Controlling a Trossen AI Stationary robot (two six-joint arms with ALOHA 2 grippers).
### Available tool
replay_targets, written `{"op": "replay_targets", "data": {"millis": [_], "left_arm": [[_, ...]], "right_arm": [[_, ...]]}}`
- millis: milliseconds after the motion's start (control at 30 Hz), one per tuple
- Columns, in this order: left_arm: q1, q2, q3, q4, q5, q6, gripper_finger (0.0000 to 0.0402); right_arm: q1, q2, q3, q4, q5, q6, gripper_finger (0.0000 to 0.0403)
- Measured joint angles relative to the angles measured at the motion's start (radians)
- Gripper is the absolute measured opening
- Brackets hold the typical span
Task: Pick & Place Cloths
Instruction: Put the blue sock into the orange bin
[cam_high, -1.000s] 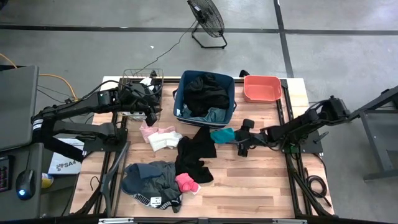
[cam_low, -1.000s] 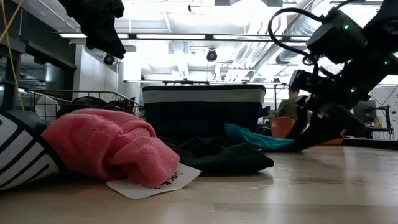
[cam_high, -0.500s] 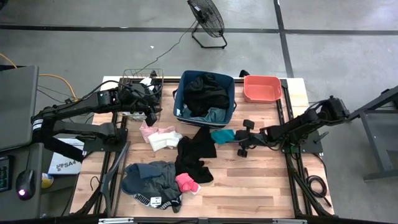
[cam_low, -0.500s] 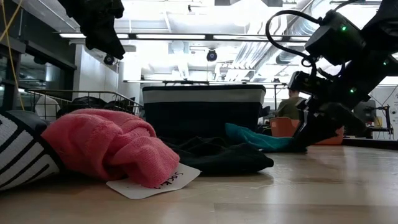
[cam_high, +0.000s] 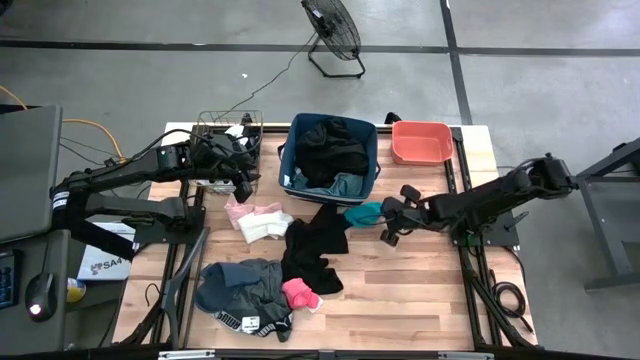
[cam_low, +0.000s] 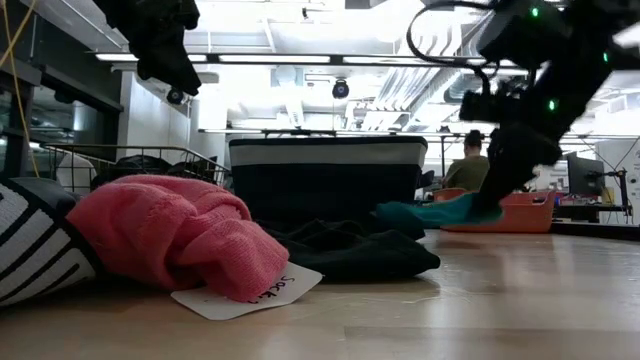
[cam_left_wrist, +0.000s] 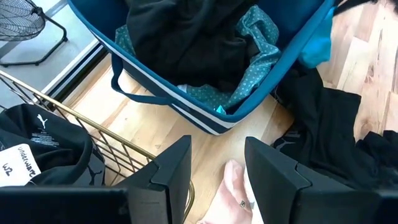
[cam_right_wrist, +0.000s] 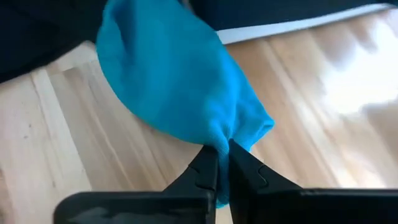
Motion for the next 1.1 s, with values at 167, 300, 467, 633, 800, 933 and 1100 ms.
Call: {"op": "replay_targets", "data": {"millis": [167,300,467,633,800,933,1100], "left_arm": [[0.0,0.0,0.0,0.0,0.0,0.0,0.0145],[0.0,0.0,0.0,0.0,0.0,0.0,0.0145],[0.0,0.0,0.0,0.0,-0.001,-0.001,0.0145],[0.0,0.0,0.0,0.0,-0.001,-0.001,0.0145],[0.0,0.0,0.0,0.001,-0.001,-0.002,0.0145],[0.0,0.0,0.0,0.001,-0.001,-0.002,0.0145],[0.0,0.0,0.0,0.001,-0.001,-0.001,0.0145]], "right_arm": [[0.0,-0.053,0.126,-0.296,0.033,0.086,0.0005],[-0.001,-0.075,0.217,-0.502,0.097,0.148,0.0005],[-0.055,-0.097,0.294,-0.682,0.152,0.257,0.0005],[-0.179,-0.098,0.341,-0.829,0.192,0.356,0.0004],[-0.336,-0.098,0.361,-0.844,0.202,0.318,0.0004],[-0.456,-0.098,0.386,-0.83,0.222,0.253,0.0004],[-0.597,-0.098,0.413,-0.784,0.249,0.147,0.0004]]}}
